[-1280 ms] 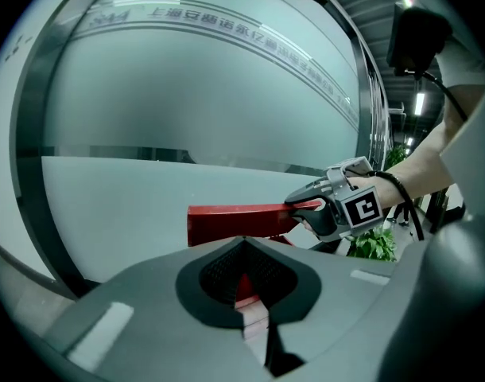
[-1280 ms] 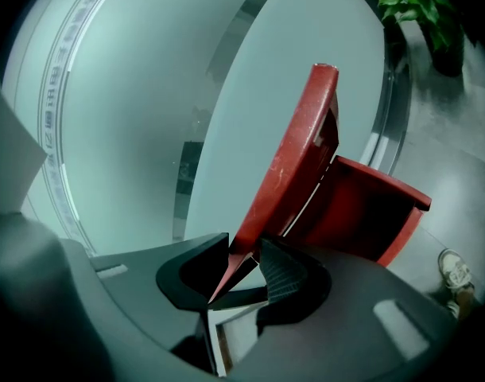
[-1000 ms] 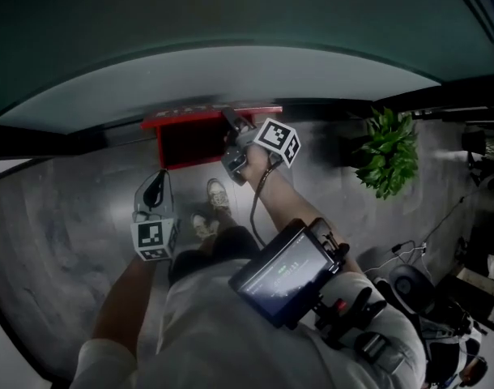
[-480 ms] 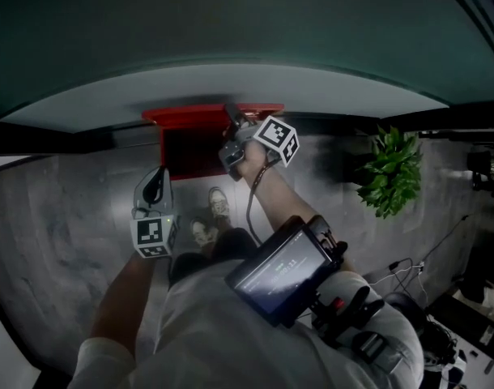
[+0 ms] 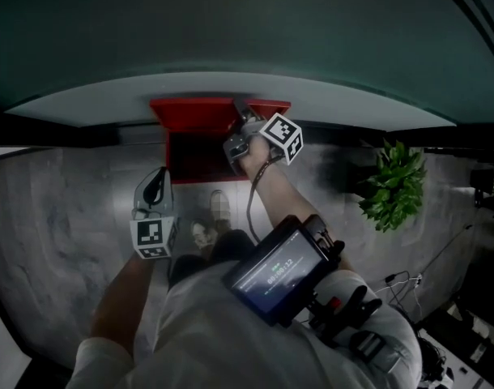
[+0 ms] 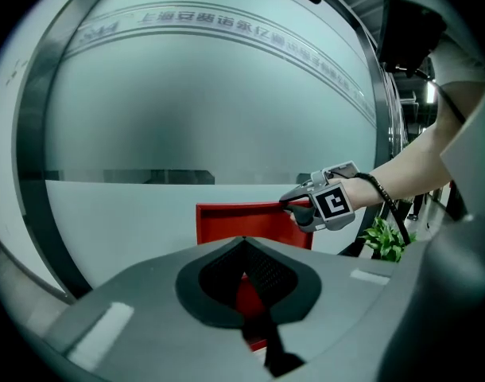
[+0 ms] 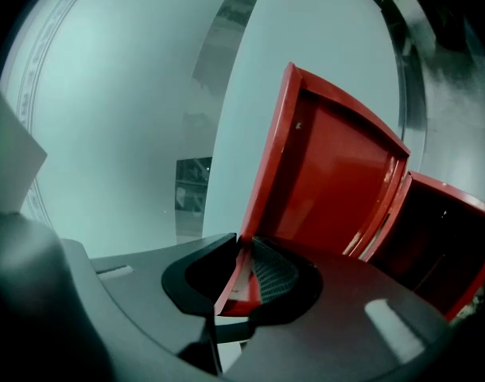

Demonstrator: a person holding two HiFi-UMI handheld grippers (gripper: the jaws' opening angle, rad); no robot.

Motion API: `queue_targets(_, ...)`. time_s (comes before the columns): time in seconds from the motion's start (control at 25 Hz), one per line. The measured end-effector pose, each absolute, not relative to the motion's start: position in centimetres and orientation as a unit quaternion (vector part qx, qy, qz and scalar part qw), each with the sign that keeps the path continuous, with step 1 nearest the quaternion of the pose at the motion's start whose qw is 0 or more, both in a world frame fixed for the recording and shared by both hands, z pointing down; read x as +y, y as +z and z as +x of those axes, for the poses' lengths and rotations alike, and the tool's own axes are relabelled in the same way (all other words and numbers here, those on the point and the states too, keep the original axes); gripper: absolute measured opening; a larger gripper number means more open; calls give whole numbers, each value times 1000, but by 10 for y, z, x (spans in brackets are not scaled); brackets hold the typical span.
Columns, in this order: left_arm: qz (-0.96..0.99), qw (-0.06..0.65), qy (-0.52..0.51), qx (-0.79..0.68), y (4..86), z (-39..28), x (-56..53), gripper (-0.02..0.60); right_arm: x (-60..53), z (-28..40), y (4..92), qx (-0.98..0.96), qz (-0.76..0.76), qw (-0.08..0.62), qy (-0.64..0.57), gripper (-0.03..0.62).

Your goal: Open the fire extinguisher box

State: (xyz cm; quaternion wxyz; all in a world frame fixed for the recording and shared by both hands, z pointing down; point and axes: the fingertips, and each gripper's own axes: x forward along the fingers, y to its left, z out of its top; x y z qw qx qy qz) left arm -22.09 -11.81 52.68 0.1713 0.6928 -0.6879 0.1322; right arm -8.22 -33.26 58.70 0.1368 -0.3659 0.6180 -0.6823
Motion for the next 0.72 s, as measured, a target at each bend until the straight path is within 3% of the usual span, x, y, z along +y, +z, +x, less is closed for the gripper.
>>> queue_targets(0.72,666,175,140,-712,529,-241,-137,2,-387,-92,609,618,-365,124,-686,72)
